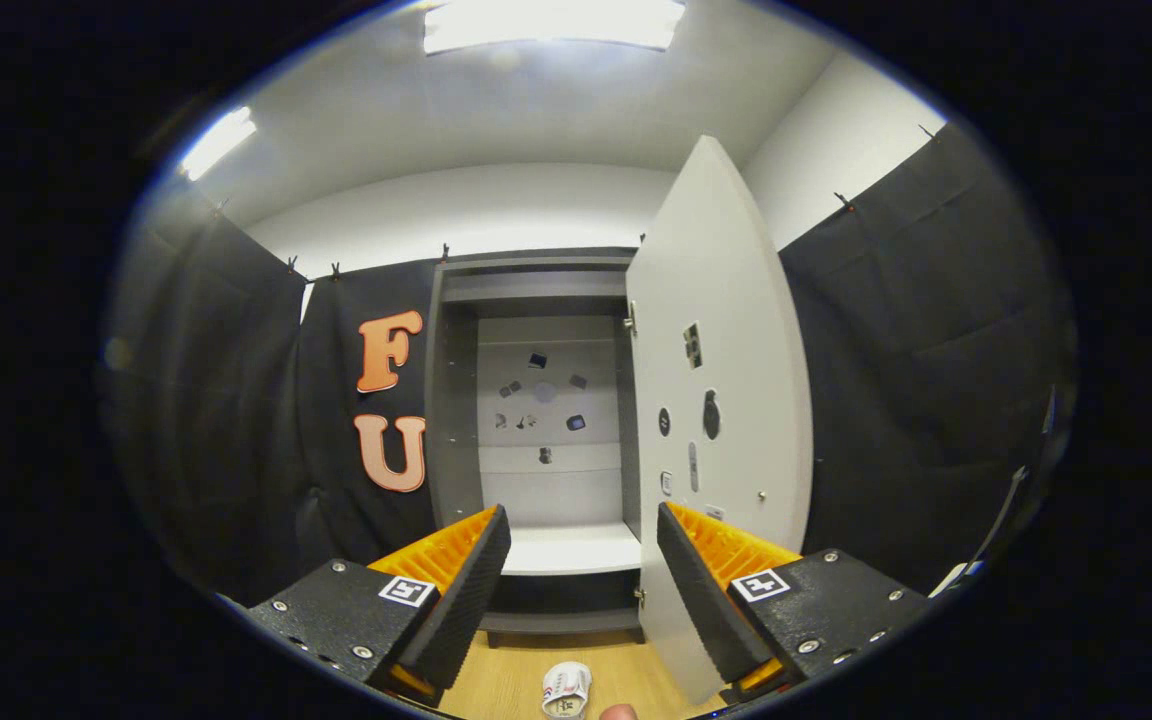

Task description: Open the shoe cabinet door, grab the shoes and put them into the shoe cabinet, then close the shoe cabinet door.

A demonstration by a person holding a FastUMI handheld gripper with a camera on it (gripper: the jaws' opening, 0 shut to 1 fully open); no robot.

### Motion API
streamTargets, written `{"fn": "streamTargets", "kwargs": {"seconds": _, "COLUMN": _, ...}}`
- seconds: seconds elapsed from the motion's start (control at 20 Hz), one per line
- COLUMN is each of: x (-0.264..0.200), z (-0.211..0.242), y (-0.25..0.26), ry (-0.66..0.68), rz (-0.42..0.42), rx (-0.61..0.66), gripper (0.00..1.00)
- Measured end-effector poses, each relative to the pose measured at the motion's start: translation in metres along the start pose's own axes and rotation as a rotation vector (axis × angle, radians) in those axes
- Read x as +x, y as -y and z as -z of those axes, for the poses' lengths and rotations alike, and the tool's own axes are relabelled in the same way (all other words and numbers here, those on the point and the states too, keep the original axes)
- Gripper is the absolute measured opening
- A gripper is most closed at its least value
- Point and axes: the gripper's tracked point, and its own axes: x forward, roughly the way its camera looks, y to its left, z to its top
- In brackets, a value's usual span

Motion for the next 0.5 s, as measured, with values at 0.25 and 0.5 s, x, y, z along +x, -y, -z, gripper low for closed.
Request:
{"fn": "streamTargets", "kwargs": {"seconds": 0.25, "x": 0.008, "z": 0.008, "y": -0.044, "ry": -0.016, "rz": -0.044, "rx": -0.024, "gripper": 0.93}}
{"fn": "streamTargets", "kwargs": {"seconds": 0.5, "x": 0.015, "z": 0.017, "y": -0.059, "ry": -0.036, "rz": -0.051, "rx": -0.033, "gripper": 0.93}}
